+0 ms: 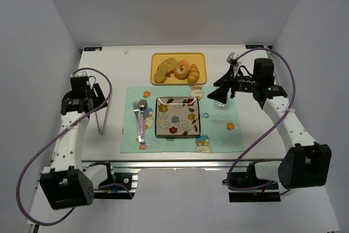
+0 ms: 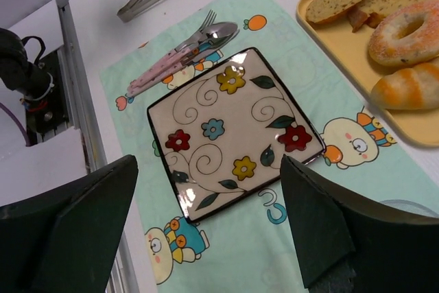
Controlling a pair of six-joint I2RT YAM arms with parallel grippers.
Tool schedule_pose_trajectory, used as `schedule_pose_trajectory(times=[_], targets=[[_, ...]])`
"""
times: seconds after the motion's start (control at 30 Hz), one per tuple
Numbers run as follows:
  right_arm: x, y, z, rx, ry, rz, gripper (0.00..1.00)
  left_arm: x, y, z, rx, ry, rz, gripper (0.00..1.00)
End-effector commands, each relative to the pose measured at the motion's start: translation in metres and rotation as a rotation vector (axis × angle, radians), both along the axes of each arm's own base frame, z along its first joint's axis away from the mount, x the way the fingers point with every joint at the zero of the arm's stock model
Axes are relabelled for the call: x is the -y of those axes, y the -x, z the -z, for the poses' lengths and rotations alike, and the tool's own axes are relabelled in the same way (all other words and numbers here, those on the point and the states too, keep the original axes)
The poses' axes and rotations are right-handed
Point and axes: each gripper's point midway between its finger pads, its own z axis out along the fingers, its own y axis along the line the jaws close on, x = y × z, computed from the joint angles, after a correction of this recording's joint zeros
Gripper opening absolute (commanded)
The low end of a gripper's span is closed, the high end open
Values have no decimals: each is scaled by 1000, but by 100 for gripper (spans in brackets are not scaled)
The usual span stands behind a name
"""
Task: Place the bread
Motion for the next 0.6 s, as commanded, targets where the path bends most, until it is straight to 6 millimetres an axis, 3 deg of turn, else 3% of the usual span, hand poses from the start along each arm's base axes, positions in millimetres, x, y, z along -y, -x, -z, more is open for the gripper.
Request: schedule_pose_trajectory(times=[0.0,0.07,0.13,0.3,0.47,0.57], targets=[[0,6,-2,16,-9,0,89,2,1,21,-93,20,71,90],[-1,8,0,3,-14,3,89,0,1,53,-214,53,81,98],[-1,8,2,-8,-17,0,89,1,-2,78,-284,83,110,98],[-2,2,8,-26,-12,4,90,-1,-17,101,-316,71,172,98],[-1,-3,10,-37,-9,12,89,-13,-10,129,-405,26,145,98],[-2,-4,11,-42,-8,12,89,-19,-17,131,-408,6,144,96]])
